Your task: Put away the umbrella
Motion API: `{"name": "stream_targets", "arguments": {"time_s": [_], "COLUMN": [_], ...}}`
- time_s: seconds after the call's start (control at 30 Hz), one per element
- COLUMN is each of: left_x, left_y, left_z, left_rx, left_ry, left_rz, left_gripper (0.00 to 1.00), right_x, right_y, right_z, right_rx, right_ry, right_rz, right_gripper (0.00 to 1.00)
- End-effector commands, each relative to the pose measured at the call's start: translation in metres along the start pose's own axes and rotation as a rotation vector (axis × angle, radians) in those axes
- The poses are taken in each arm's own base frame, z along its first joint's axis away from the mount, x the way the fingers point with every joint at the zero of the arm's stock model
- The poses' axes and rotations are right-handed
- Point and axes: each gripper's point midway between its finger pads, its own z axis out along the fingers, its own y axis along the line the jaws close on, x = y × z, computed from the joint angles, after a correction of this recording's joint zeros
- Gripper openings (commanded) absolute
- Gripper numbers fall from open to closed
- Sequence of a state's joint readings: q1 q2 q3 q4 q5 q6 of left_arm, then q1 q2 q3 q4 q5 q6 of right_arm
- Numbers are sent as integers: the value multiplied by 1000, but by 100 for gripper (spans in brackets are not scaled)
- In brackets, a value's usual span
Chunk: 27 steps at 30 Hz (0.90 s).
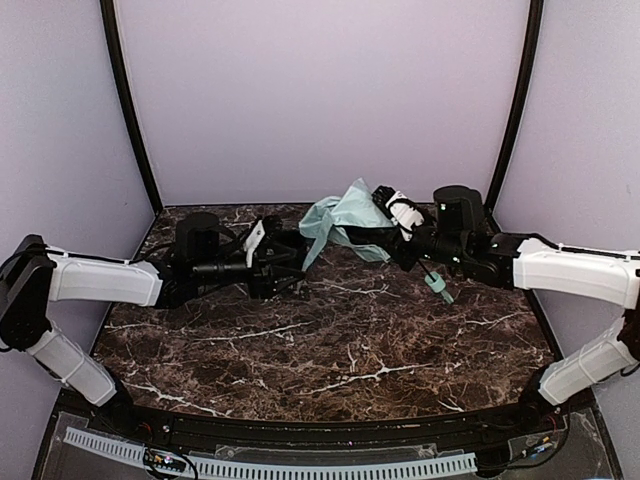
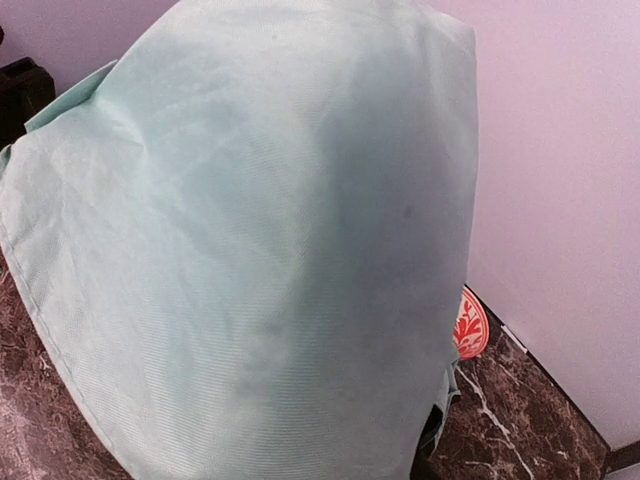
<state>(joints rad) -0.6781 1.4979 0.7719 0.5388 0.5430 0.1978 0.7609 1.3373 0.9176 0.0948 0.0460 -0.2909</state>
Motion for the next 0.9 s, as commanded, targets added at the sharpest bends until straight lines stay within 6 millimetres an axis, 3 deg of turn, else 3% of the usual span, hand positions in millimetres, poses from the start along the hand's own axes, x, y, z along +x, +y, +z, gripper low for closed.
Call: {"name": "stream_targets", "arguments": {"time_s": [0.0,0.23,0.37,0.53,0.67,0.7,0.73,0.83,0.87], "left_x": [-41,-62,-71,-75,-66,-66,-64,-65,-66], "left_y": [-3,0,-9,-26,-15,-15,-16,-22,-26], "left_z": [-8,9,19,29,39,40,41,39,38], "left_rx": [6,53,110,158,98,99,108,129,133], "left_ry": [-169,-255,-275,-304,-262,-254,-245,-230,-225], "left_rz": [34,55,73,85,85,96,104,112,121], "left_gripper": [62,78,81,83,82,75,61,6,0], "right_x": [-72,-115,-127,-127,-143,-143,-144,-138,-136], "right_y": [-11,-10,-13,-12,-13,-13,-14,-24,-29], "right_z": [-25,-47,-51,-49,-59,-60,-61,-57,-55], "right_rx": [-24,-74,-72,-75,-83,-86,-82,-26,-6], "right_ry": [-210,-293,-318,-319,-362,-366,-368,-341,-328], "right_rz": [-47,-129,-139,-142,-151,-151,-150,-128,-116], "right_gripper": [0,1,1,1,1,1,1,1,0]}}
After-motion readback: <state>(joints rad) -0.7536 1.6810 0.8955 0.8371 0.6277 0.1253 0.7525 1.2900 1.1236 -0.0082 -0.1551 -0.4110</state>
